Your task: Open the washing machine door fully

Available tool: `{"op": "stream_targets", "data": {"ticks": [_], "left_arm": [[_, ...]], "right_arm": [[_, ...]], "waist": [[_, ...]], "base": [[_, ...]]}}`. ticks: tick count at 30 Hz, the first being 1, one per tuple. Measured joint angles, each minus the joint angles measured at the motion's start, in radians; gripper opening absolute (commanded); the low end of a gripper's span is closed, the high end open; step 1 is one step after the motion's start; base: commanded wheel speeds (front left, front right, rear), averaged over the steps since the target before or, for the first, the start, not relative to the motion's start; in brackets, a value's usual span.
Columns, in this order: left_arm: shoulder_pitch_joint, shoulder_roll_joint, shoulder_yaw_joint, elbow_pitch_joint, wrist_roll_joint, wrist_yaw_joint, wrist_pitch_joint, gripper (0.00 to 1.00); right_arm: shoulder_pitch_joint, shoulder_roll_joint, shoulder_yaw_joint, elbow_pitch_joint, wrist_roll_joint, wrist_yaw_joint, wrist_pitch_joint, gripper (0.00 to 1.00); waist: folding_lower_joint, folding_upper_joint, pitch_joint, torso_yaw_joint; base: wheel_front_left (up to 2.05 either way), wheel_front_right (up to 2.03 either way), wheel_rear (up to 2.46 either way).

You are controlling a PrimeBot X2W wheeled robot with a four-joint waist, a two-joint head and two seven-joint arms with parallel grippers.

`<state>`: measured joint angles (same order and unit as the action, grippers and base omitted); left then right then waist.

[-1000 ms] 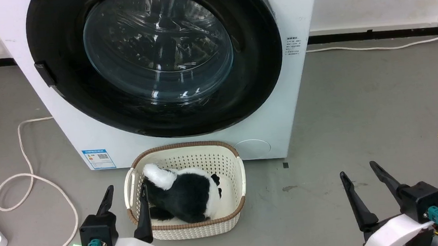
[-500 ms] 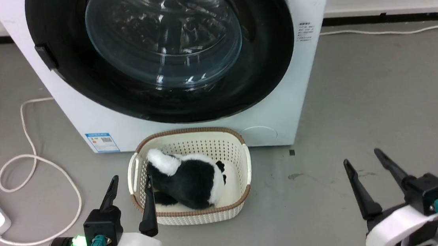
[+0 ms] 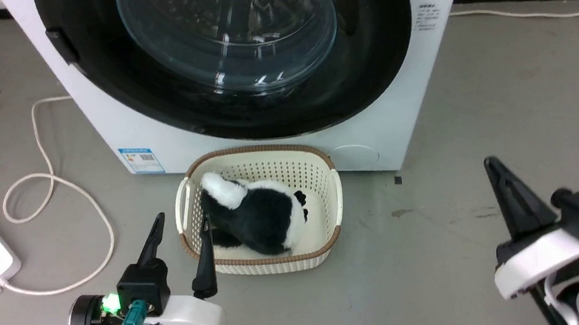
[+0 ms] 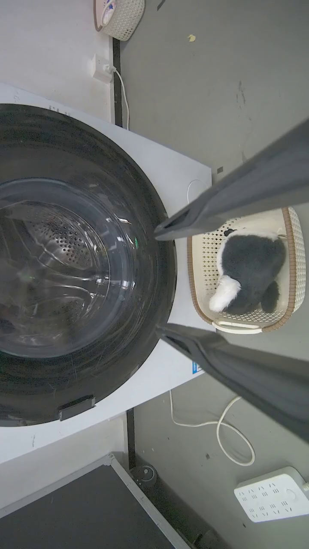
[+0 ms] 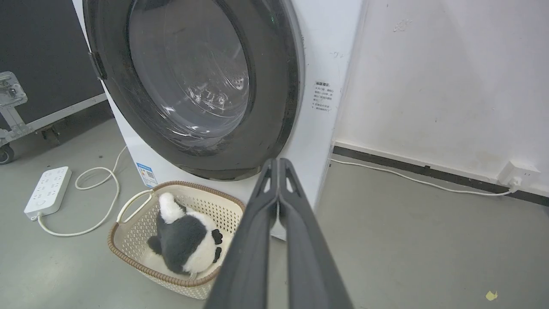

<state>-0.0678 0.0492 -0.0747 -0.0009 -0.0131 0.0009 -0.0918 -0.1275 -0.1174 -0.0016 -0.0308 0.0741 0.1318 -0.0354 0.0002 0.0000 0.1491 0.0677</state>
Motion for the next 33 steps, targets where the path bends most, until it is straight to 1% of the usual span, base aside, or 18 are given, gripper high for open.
{"op": "stream_targets", "data": {"ticks": [6, 16, 22, 23, 24, 28, 33], "left_arm": [[-0.018, 0.000, -0.011, 0.000, -0.001, 0.001, -0.015, 1.00], [-0.045, 0.000, -0.029, -0.007, -0.008, 0.009, -0.034, 1.00], [-0.065, 0.000, -0.040, -0.012, -0.016, 0.014, -0.047, 1.00], [-0.079, 0.000, -0.044, -0.013, -0.016, 0.015, -0.052, 1.00], [-0.081, 0.000, -0.045, -0.014, -0.016, 0.015, -0.054, 1.00], [-0.088, 0.000, -0.055, -0.014, -0.017, 0.015, -0.061, 1.00], [-0.102, 0.000, -0.071, -0.014, -0.018, 0.018, -0.074, 1.00]], "right_arm": [[-0.071, -0.020, -0.017, -0.004, 0.048, 0.000, 0.026, 0.00], [-0.233, -0.015, -0.079, 0.009, 0.164, 0.000, 0.097, 0.00], [-0.352, 0.005, -0.127, 0.058, 0.239, 0.000, 0.155, 0.00], [-0.409, 0.011, -0.151, 0.090, 0.274, 0.000, 0.177, 0.00], [-0.426, 0.012, -0.157, 0.100, 0.286, 0.000, 0.188, 0.00], [-0.492, 0.011, -0.165, 0.133, 0.346, 0.000, 0.218, 0.00], [-0.569, 0.002, -0.202, 0.193, 0.416, 0.000, 0.247, 0.00]], "waist": [[0.0000, 0.0000, 0.023, 0.020], [-0.0001, 0.0000, 0.073, 0.051], [0.0000, 0.0000, 0.113, 0.069], [0.0000, 0.0000, 0.133, 0.079], [0.0000, 0.0000, 0.140, 0.083], [0.0000, 0.0000, 0.164, 0.099], [-0.0001, 0.0000, 0.187, 0.118]], "base": [[0.00, 0.00, 0.00], [0.00, 0.00, 0.00], [0.00, 0.00, 0.00], [0.00, 0.00, 0.00], [0.00, 0.00, 0.00], [0.00, 0.00, 0.00], [0.00, 0.00, 0.00]]}}
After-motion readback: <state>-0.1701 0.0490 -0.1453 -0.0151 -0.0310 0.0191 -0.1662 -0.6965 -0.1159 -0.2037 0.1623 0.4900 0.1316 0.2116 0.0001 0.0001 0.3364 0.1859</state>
